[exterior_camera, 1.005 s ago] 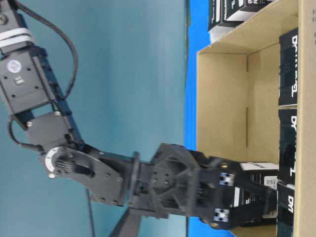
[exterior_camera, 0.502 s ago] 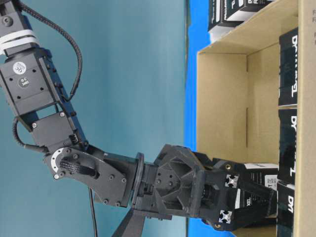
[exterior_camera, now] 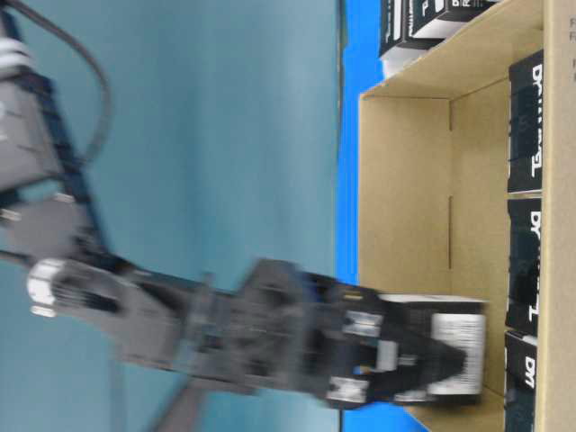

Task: Pick the box from inside the cardboard box.
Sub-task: 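Carry the held black box right over the white tray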

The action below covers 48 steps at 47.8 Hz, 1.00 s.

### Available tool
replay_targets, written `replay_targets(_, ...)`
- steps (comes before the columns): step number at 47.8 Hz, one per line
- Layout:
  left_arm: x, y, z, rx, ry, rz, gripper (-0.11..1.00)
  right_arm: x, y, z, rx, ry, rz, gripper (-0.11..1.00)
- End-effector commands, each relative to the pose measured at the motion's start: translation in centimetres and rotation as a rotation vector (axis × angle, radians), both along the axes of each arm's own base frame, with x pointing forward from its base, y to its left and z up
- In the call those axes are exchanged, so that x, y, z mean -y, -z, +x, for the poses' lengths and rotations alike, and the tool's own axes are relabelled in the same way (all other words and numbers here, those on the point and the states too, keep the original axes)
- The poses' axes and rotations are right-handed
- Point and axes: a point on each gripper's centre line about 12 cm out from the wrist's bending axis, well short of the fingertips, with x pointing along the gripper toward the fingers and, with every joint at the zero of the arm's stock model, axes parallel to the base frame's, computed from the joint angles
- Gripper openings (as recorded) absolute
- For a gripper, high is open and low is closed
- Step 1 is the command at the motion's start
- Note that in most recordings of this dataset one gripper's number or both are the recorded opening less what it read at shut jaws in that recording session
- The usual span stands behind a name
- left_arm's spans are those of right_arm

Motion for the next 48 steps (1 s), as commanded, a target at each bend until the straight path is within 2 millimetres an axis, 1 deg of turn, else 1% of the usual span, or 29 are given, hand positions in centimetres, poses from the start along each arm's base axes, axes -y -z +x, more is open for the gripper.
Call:
replay_targets(1,0.0,-1.0,0.2,0.026,0.000,0.002,-0.07,0.1,-3.3,-0.4,0.038,-0.002,-0.004,0.63)
replay_targets(11,0.0,-1.1,0.2,0.029,0.000,0.001,-0.07,0.0,-7.7,-2.5,0.016,-0.007,0.001,0.63)
replay_targets(17,0.0,-1.1,0.2,0.029,0.000,0.001,-0.07,-0.3,-10.3,-4.3,0.002,-0.011,0.006,0.63)
replay_targets(20,0.0,-1.1,0.2,0.029,0.000,0.001,-0.07,-0.6,-11.8,-5.6,0.001,-0.014,0.010,0.63)
replay_targets(24,0.0,-1.1,0.2,0.029,0.000,0.001,-0.07,-1.0,-13.2,-7.4,0.004,-0.023,0.009,0.63)
replay_targets(28,0.0,-1.1,0.2,0.029,0.000,0.001,-0.07,-1.4,-14.0,-9.3,0.001,-0.022,0.012,0.63)
replay_targets(30,0.0,-1.1,0.2,0.029,0.000,0.001,-0.07,-1.7,-14.2,-10.5,-0.008,-0.024,0.015,0.63)
replay_targets(31,0.0,-1.1,0.2,0.029,0.000,0.001,-0.07,-1.9,-14.1,-11.4,-0.021,-0.024,0.020,0.63)
replay_targets(34,0.0,-1.2,0.1,0.032,0.000,0.002,-0.07,-2.7,-13.7,-13.2,-0.042,-0.023,0.032,0.63)
replay_targets(42,0.0,-0.9,0.1,0.026,-0.001,0.001,-0.07,-5.0,-11.6,-18.0,-0.107,-0.017,0.050,0.63)
replay_targets(43,0.0,-0.9,0.1,0.025,-0.001,-0.001,-0.07,-5.3,-11.2,-18.9,-0.114,-0.015,0.050,0.63)
replay_targets(48,0.0,-1.0,0.1,0.029,-0.001,0.001,-0.07,-6.4,-10.0,-21.5,-0.125,-0.010,0.057,0.63)
